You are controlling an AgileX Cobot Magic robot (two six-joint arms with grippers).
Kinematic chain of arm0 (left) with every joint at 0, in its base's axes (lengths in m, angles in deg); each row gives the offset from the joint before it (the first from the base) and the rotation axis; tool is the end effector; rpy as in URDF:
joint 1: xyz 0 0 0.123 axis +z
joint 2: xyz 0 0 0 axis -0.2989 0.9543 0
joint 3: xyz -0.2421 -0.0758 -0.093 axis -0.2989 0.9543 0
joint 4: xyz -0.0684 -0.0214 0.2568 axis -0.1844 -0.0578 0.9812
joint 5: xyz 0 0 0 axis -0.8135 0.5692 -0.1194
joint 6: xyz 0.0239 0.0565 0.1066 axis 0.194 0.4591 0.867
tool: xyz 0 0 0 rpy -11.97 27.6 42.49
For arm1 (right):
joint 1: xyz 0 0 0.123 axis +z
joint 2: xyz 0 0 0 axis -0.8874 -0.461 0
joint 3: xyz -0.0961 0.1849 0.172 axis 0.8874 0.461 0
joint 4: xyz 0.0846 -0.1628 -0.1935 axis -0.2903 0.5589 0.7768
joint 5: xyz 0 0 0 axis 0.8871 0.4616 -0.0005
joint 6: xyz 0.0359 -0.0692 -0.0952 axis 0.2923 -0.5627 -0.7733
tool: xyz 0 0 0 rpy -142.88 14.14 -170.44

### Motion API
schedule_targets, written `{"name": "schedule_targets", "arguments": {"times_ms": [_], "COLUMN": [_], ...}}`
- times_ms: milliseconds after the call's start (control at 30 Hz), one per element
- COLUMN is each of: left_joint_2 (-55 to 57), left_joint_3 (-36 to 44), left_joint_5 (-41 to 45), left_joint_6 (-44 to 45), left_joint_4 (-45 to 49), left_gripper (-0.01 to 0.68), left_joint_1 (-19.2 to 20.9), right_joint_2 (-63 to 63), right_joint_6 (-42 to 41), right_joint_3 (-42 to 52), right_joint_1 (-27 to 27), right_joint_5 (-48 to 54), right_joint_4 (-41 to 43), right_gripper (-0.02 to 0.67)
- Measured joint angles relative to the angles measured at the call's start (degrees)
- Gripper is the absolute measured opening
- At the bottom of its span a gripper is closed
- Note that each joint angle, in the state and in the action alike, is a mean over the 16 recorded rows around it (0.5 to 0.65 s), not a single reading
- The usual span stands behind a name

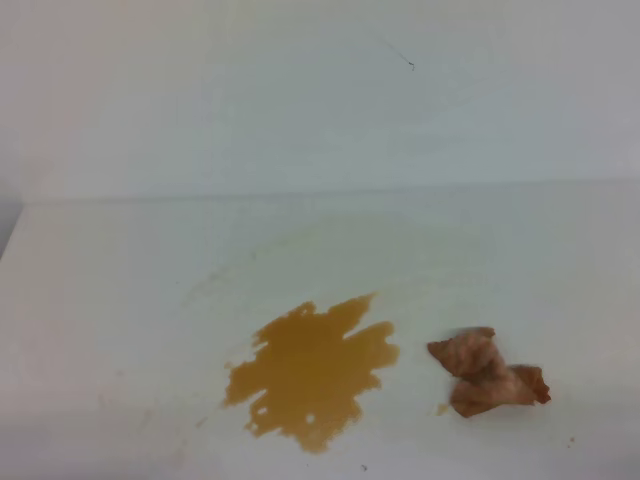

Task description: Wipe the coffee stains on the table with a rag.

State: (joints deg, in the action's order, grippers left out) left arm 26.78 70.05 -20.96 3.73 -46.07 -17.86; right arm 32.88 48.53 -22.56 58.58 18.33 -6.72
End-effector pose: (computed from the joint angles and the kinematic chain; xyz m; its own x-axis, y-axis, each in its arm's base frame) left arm 0.1150 -0.0059 0.1681 -0.2224 -0.1997 -0.9543 0.0028 0.9787 -0.2054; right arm 0.1147 -0.0036 0.1670 -0.2335 -0.1992 -0.9517 -0.0162 0.9795 -0.2010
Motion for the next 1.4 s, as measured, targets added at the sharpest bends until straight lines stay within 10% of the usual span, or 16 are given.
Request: {"name": "schedule_targets", "arguments": {"times_ms": [1400], "left_joint_2": [0.0], "left_joint_3": [0.0], "left_joint_5": [0.0], "left_joint_6": [0.0], "left_joint_4": [0.0], "left_gripper": [0.001], "left_joint_1": [0.0], "right_joint_2": [0.0], "right_joint_6": [-0.06], "right_joint_3": [0.0], "right_joint_1": [0.0], "right_joint_5": [-1.56], "right_joint_4": [-0.22], "right_gripper": [-0.003]}}
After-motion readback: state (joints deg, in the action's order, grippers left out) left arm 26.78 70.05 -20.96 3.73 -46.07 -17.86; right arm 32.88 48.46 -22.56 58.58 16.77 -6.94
